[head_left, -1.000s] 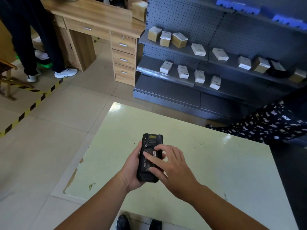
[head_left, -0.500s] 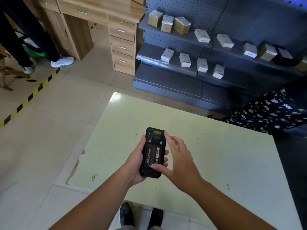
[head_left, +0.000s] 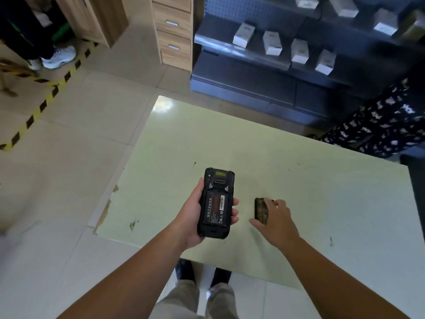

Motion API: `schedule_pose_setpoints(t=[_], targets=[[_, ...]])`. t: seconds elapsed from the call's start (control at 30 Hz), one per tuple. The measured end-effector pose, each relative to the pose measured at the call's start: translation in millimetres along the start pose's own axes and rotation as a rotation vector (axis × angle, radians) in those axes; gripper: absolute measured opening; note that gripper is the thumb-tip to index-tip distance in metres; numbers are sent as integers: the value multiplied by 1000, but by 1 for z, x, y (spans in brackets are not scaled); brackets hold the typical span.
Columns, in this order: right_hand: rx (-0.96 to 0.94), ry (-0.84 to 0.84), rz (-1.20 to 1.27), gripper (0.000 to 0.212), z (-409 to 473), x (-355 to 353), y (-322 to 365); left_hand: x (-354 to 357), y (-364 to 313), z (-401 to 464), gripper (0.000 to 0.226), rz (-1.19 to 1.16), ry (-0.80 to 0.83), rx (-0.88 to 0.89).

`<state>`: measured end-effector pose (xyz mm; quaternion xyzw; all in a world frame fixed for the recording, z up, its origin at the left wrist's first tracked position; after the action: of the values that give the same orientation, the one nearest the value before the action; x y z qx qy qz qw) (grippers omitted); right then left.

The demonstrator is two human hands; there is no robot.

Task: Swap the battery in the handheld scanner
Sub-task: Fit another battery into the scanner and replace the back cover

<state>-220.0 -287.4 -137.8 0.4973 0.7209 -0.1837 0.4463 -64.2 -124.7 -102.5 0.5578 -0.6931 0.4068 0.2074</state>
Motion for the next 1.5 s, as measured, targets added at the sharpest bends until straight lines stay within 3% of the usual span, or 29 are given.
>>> schedule_pose_setpoints(t=[0.47, 0.7, 0.8, 0.93, 1.07, 1.5], targets=[[145, -92, 80, 63, 17, 7, 8, 5, 4, 5, 82, -32, -14, 2], [-20, -229, 116, 64, -1, -30, 23, 8, 0, 3, 79, -33, -60, 45], [-81, -282, 366, 63, -18, -80, 51, 14, -2, -3, 78, -39, -122, 89], [-330, -304, 565, 54, -66, -131, 99, 29, -10, -10, 76, -17, -174, 155], [-439, -272, 486, 58, -106, -126, 118, 51, -18, -18, 77, 98, -162, 160], [-592, -332, 335, 62, -123, -115, 123, 55, -21, -27, 65, 125, -182, 255]])
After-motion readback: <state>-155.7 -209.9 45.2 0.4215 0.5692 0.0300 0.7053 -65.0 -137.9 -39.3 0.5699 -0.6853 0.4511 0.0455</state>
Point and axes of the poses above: each hand's wrist, its own z-axis towards the middle knuckle, its own x-axis out of the palm, y = z × x, the point moved 3 cm from there along z, towards the middle knuckle, and after that the axes turned 3 degrees about x, right-handed, at the moved point
